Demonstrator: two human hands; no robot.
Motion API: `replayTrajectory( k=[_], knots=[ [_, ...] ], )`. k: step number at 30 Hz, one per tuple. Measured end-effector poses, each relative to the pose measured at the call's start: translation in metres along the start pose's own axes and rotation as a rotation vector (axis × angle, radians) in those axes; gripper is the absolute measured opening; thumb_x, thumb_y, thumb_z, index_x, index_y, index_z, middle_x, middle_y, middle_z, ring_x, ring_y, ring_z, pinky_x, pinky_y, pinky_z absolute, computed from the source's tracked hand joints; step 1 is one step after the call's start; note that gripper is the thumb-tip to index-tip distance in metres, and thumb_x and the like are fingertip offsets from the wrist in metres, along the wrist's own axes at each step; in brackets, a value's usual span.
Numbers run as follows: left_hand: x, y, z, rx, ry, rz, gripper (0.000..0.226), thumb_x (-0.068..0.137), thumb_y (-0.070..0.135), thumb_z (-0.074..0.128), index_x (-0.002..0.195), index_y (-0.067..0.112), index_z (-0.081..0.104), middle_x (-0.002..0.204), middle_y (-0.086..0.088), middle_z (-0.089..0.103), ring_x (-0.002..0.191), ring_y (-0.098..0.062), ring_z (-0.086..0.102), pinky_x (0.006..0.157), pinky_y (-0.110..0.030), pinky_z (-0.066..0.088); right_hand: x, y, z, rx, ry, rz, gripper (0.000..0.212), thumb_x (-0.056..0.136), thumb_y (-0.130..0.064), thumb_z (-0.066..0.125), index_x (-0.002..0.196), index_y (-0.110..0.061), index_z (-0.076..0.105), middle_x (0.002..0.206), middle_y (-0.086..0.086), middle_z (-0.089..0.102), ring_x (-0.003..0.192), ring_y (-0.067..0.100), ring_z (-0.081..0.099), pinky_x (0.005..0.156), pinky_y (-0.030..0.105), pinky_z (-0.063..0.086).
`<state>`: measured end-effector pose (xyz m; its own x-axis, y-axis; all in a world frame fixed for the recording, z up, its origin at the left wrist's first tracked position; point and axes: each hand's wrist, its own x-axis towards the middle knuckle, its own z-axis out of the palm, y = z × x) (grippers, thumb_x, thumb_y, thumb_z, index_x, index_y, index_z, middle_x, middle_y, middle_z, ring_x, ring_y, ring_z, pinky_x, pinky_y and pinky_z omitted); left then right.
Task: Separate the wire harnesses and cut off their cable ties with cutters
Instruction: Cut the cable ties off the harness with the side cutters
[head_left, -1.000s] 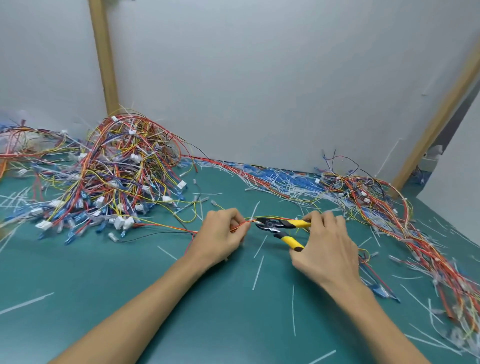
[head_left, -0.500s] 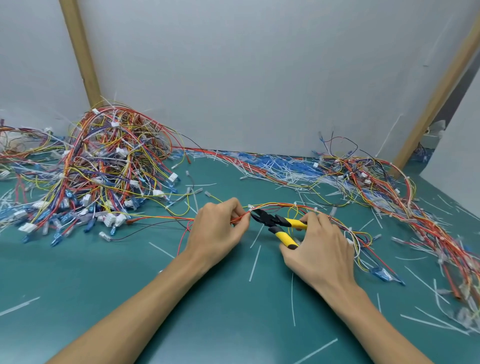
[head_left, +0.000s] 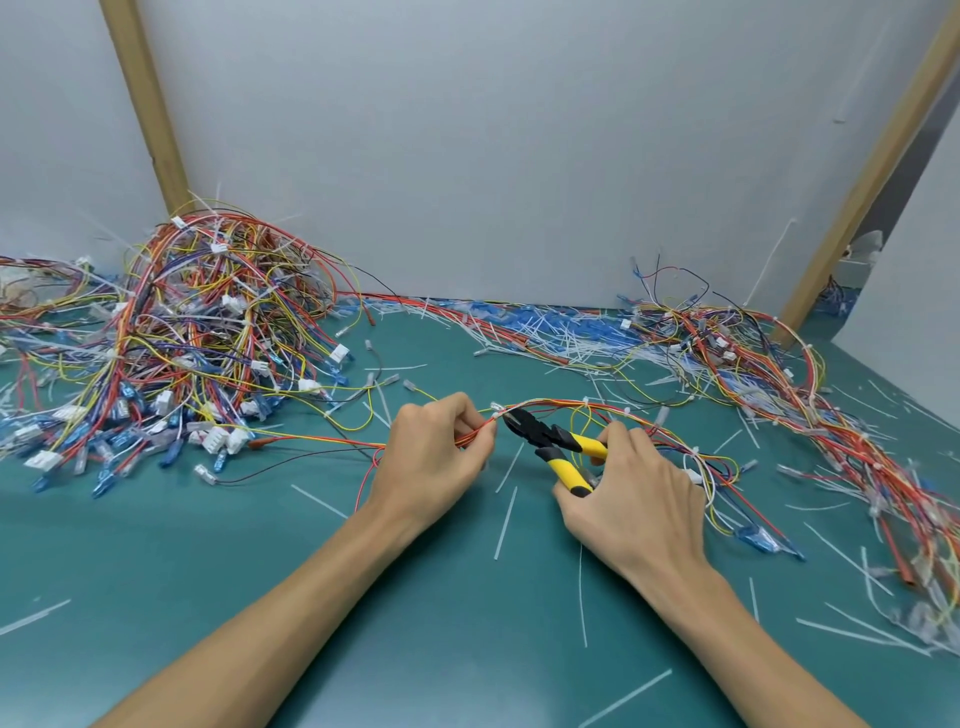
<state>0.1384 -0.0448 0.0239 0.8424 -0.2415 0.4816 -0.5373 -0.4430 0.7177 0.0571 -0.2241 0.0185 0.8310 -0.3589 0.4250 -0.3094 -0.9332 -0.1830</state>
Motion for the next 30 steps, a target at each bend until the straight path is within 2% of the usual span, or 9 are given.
replayTrajectory(
  k=[6, 10, 14, 17, 20, 24, 27, 30],
  knots=[
    [-0.002, 0.004, 0.002, -0.013, -0.01, -0.016, 0.022, 0.089, 0.017, 0.069, 0.069, 0.012, 0.062, 0.055, 0.007, 0.068, 0.053, -0.01, 0.064, 0.068, -0.033, 0.055, -0.002, -0.004, 0.001, -0.037, 0.01, -0.008, 0.048, 0.073, -0.066, 0.057, 0.092, -0.028, 0.037, 0.09, -0.009, 0.048, 0.084, 0.027, 0.061, 0.059, 0.033, 0.031],
    [-0.002, 0.004, 0.002, -0.018, -0.019, -0.012, 0.02, 0.088, 0.014, 0.068, 0.069, 0.012, 0.061, 0.054, 0.007, 0.068, 0.052, -0.01, 0.063, 0.067, -0.033, 0.055, -0.002, -0.007, 0.001, -0.027, -0.025, -0.019, 0.045, 0.074, -0.065, 0.053, 0.093, -0.028, 0.037, 0.093, -0.008, 0.053, 0.084, 0.028, 0.062, 0.058, 0.033, 0.034],
    [-0.003, 0.004, 0.002, -0.014, -0.026, 0.001, 0.02, 0.087, 0.013, 0.068, 0.069, 0.013, 0.06, 0.053, 0.007, 0.067, 0.05, -0.009, 0.061, 0.065, -0.032, 0.054, -0.002, -0.006, 0.0, -0.07, -0.04, -0.047, 0.037, 0.077, -0.058, 0.055, 0.091, -0.029, 0.037, 0.088, -0.009, 0.056, 0.086, 0.027, 0.063, 0.057, 0.032, 0.034],
    [-0.004, 0.003, 0.002, -0.009, -0.022, 0.011, 0.02, 0.087, 0.013, 0.068, 0.069, 0.014, 0.061, 0.053, 0.008, 0.067, 0.051, -0.009, 0.062, 0.065, -0.032, 0.054, -0.002, -0.006, -0.002, -0.099, -0.055, -0.079, 0.031, 0.08, -0.048, 0.056, 0.092, -0.028, 0.035, 0.085, -0.008, 0.05, 0.087, 0.028, 0.061, 0.056, 0.033, 0.032],
    [-0.005, 0.003, 0.003, -0.007, -0.026, 0.024, 0.02, 0.087, 0.014, 0.068, 0.069, 0.015, 0.06, 0.054, 0.007, 0.067, 0.052, -0.009, 0.062, 0.063, -0.032, 0.053, 0.0, -0.005, -0.004, -0.128, -0.096, -0.097, 0.027, 0.081, -0.04, 0.053, 0.09, -0.026, 0.031, 0.081, -0.007, 0.042, 0.079, 0.029, 0.053, 0.054, 0.034, 0.027],
    [-0.005, 0.005, 0.002, -0.035, -0.015, 0.047, 0.021, 0.088, 0.013, 0.069, 0.07, 0.013, 0.059, 0.055, 0.007, 0.067, 0.05, -0.009, 0.061, 0.062, -0.031, 0.053, 0.002, -0.003, -0.008, -0.136, -0.138, -0.084, 0.023, 0.077, -0.04, 0.049, 0.082, -0.025, 0.032, 0.065, -0.008, 0.036, 0.065, 0.031, 0.043, 0.048, 0.033, 0.016],
    [-0.005, 0.006, 0.002, -0.044, -0.021, 0.054, 0.021, 0.088, 0.012, 0.07, 0.07, 0.012, 0.059, 0.055, 0.007, 0.068, 0.05, -0.009, 0.061, 0.063, -0.03, 0.053, 0.002, -0.002, -0.01, -0.113, -0.176, -0.085, 0.022, 0.071, -0.04, 0.045, 0.075, -0.023, 0.031, 0.062, -0.005, 0.038, 0.061, 0.03, 0.042, 0.048, 0.033, 0.017],
    [-0.006, 0.006, 0.001, -0.039, -0.037, 0.062, 0.021, 0.088, 0.013, 0.07, 0.07, 0.011, 0.06, 0.055, 0.008, 0.067, 0.051, -0.011, 0.062, 0.063, -0.031, 0.053, 0.002, 0.0, -0.01, -0.083, -0.193, -0.091, 0.02, 0.064, -0.04, 0.038, 0.072, -0.022, 0.035, 0.064, -0.002, 0.04, 0.065, 0.033, 0.044, 0.052, 0.035, 0.023]
  ],
)
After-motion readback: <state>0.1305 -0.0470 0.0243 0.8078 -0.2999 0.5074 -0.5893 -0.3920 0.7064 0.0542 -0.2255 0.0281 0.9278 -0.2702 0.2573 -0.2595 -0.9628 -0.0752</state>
